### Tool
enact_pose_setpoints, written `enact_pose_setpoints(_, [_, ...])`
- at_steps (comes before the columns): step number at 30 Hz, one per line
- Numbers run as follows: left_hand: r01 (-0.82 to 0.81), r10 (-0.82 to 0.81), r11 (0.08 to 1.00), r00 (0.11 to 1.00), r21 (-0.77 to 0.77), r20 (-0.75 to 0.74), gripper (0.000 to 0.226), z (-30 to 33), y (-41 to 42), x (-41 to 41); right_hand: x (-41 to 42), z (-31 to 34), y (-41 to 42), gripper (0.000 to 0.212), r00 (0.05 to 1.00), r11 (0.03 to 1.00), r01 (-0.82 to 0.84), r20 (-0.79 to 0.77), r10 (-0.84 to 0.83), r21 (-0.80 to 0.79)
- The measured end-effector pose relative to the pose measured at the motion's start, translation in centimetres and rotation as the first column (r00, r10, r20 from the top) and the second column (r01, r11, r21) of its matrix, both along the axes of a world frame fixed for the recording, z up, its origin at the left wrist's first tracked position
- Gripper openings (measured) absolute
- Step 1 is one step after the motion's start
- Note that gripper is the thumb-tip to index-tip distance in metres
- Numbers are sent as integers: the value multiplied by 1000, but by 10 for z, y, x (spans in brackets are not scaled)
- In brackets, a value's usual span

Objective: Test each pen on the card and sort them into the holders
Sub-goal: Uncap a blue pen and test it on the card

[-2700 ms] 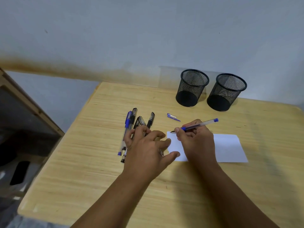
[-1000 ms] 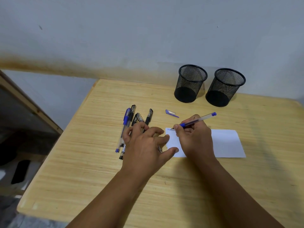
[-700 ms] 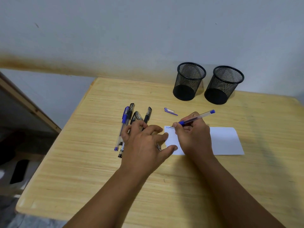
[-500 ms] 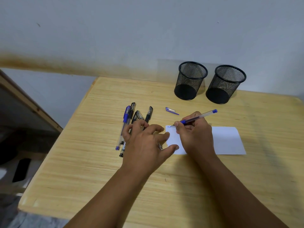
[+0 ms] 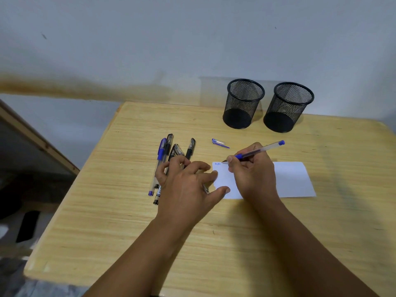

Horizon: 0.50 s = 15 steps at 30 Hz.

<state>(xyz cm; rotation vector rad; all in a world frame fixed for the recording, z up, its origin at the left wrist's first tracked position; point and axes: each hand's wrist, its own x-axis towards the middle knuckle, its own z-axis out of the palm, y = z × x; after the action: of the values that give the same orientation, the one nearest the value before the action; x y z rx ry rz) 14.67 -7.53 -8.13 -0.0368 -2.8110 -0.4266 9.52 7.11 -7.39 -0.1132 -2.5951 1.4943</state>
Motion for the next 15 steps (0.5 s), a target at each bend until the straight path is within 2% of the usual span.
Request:
enact_pose_setpoints(4, [-14, 14, 1000, 1000, 12, 12, 38, 1, 2, 0, 1, 2, 5, 16, 995, 980, 102, 37, -97, -168])
enact_pose_setpoints(10, [-17, 23, 997, 997, -73, 72, 47, 15, 5, -1, 0, 14, 14, 9, 986, 890, 149, 135, -100, -430])
enact_pose_setpoints(15, [-37, 41, 999, 990, -28, 134, 44, 25, 11, 0, 5, 22, 27, 13, 988, 858, 140, 124, -90, -493])
